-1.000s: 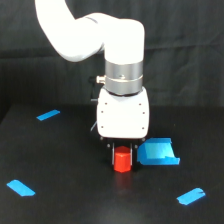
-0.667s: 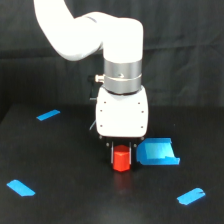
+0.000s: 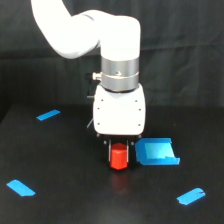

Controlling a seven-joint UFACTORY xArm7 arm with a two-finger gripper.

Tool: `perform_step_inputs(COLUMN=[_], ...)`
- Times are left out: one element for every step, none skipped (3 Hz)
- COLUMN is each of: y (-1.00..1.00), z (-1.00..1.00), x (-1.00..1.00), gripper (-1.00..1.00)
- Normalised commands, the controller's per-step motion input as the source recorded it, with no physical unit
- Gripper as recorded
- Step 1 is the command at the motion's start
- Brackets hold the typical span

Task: Pick up the red object from the table

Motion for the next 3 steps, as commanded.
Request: perform_step_inputs(y=[0.03,0.04,0.04], z=[0.18,0.23,0.32], x=[-0.11,-0.11,-0.1], gripper=[-0.99,-0.99,-0.99])
